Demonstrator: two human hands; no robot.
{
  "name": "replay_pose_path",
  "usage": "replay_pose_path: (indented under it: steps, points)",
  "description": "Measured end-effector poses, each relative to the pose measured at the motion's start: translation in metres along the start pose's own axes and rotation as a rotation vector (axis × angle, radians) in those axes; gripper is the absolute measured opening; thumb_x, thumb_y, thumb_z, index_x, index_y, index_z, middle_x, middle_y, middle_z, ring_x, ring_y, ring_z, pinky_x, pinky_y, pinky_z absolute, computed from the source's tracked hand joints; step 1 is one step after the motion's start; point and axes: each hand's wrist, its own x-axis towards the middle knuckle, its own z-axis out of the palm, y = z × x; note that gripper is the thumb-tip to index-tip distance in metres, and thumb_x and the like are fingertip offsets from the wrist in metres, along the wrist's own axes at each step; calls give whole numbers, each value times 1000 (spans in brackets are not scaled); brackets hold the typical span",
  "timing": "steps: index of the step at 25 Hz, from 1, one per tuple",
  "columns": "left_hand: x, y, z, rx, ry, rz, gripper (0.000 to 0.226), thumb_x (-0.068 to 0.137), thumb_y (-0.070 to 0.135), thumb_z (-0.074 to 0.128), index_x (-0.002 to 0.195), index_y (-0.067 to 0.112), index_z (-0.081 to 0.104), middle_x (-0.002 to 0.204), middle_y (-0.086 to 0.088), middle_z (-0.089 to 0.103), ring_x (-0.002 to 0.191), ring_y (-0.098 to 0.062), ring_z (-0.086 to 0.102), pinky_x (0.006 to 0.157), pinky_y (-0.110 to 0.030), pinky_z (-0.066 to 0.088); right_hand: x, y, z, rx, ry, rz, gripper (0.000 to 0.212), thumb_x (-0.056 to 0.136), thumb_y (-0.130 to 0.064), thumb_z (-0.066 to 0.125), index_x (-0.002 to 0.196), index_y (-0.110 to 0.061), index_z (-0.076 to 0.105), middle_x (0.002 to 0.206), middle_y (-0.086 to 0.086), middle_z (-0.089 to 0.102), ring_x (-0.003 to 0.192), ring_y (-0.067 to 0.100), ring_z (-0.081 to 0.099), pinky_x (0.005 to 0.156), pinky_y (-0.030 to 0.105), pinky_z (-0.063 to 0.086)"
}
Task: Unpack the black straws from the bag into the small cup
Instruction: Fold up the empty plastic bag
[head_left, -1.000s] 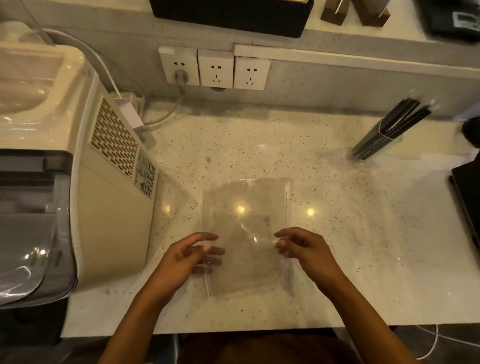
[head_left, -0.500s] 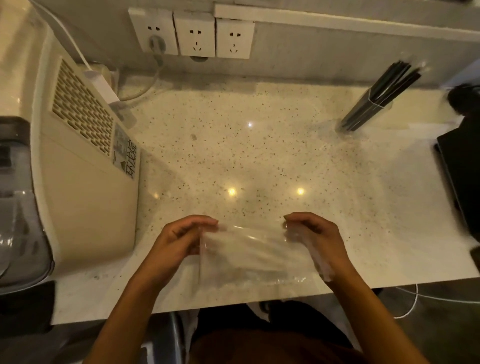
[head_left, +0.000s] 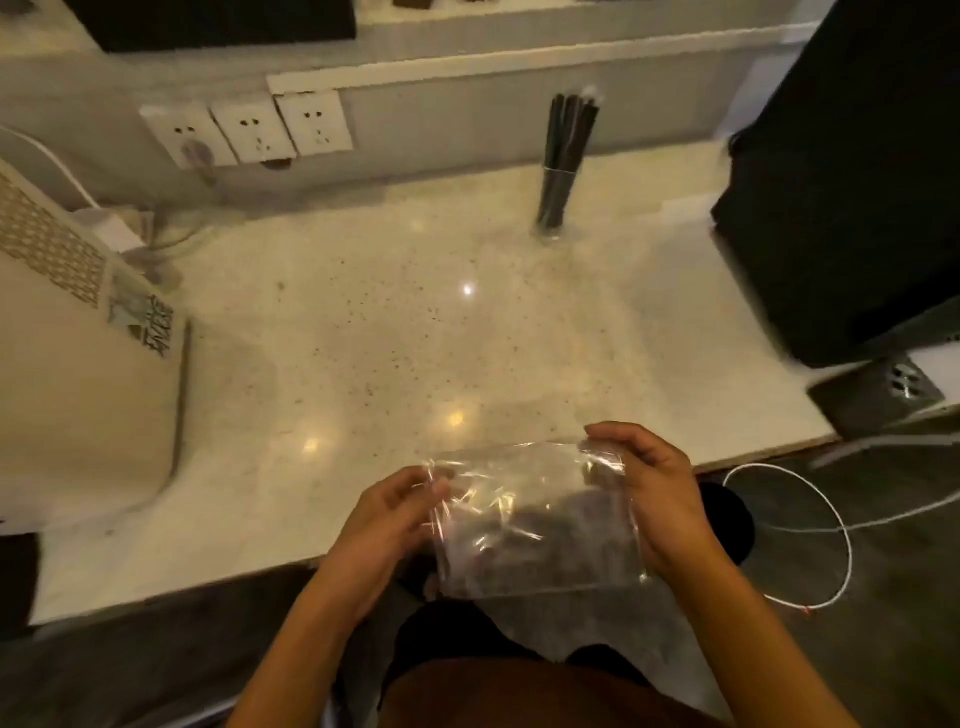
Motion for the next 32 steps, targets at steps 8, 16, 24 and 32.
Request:
replay_pose_path:
  steps: [8, 16, 24, 32]
  points:
    - [-18, -55, 194, 278, -339, -174, 29, 90, 32, 73, 117, 22, 73, 119, -10, 75, 111, -32, 72, 92, -52, 59, -143, 61, -212, 471, 276, 237, 33, 99, -14, 49, 124, -7, 70, 83, 12, 76, 74, 27, 69, 71, 39, 53]
    - [11, -75, 338, 717, -603, -256, 17, 94, 16, 69, 107, 23, 76, 106, -11, 79, 104, -34, 73, 93, -49, 60, -236, 142, -280, 391, 284, 407, 29, 83, -23, 81, 93, 3, 74, 85, 22, 69, 74, 32, 58, 61, 36, 46]
    - [109, -89, 421, 652, -388, -353, 32, 91, 27, 69, 121, 20, 69, 119, -9, 75, 114, -30, 69, 100, -52, 55, -159, 172, -322, 660, 594, 481, 7, 85, -8, 76, 81, -8, 81, 70, 11, 65, 61, 20, 46, 50, 26, 31]
    - [168, -195, 467, 757, -464, -837, 69, 60, 52, 79, 120, 21, 67, 113, -6, 78, 108, -23, 73, 93, -45, 58, -24, 246, -364, 982, 789, 620, 10, 90, -11, 71, 84, -11, 79, 75, 3, 72, 57, 10, 59, 51, 22, 41]
